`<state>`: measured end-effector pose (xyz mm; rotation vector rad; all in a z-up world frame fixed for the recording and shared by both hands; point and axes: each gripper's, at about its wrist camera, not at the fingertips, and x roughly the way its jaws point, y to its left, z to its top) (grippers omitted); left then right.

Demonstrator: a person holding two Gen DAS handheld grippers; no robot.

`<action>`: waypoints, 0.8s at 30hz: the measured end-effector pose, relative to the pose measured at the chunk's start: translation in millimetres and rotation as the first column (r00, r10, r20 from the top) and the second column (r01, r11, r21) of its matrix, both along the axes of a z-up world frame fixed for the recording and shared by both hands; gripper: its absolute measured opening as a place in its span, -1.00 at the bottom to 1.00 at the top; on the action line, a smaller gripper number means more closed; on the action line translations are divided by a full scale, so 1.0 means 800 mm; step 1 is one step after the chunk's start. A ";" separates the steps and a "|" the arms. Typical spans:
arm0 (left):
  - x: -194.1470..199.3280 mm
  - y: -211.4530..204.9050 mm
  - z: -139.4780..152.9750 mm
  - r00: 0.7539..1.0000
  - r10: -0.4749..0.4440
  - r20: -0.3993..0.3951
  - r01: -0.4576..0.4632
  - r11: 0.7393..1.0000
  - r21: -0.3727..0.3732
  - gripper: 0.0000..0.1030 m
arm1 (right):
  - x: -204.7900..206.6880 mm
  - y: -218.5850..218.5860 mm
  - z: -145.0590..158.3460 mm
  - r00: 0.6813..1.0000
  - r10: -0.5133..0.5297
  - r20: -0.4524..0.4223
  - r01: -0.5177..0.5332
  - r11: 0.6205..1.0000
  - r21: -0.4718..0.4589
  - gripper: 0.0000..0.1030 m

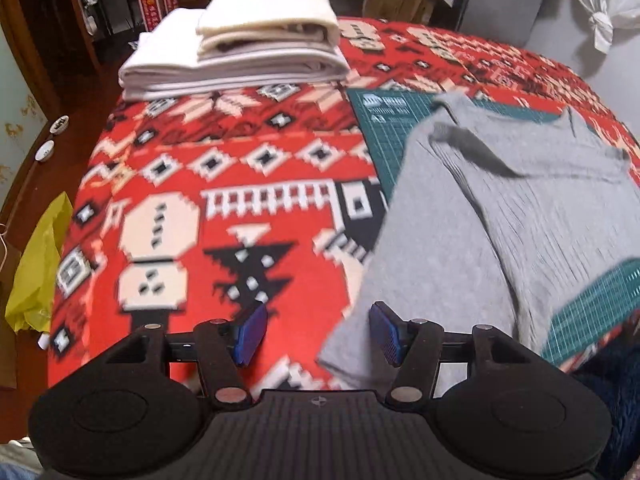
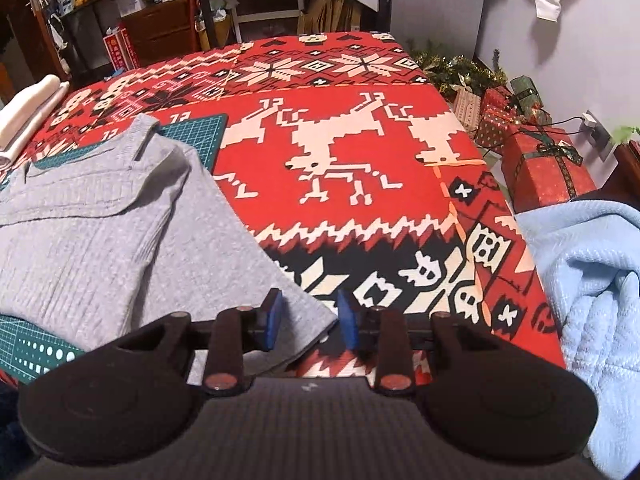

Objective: Fold clothes
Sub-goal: 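Open both grippers and lift them off the shirt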

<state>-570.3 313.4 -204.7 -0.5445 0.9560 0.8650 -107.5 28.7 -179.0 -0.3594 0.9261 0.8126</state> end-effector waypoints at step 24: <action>-0.014 0.027 0.001 0.994 0.051 -0.093 -0.039 0.991 0.127 -0.91 | 0.027 0.002 0.004 0.996 -0.037 0.087 0.040 0.998 -0.040 -0.94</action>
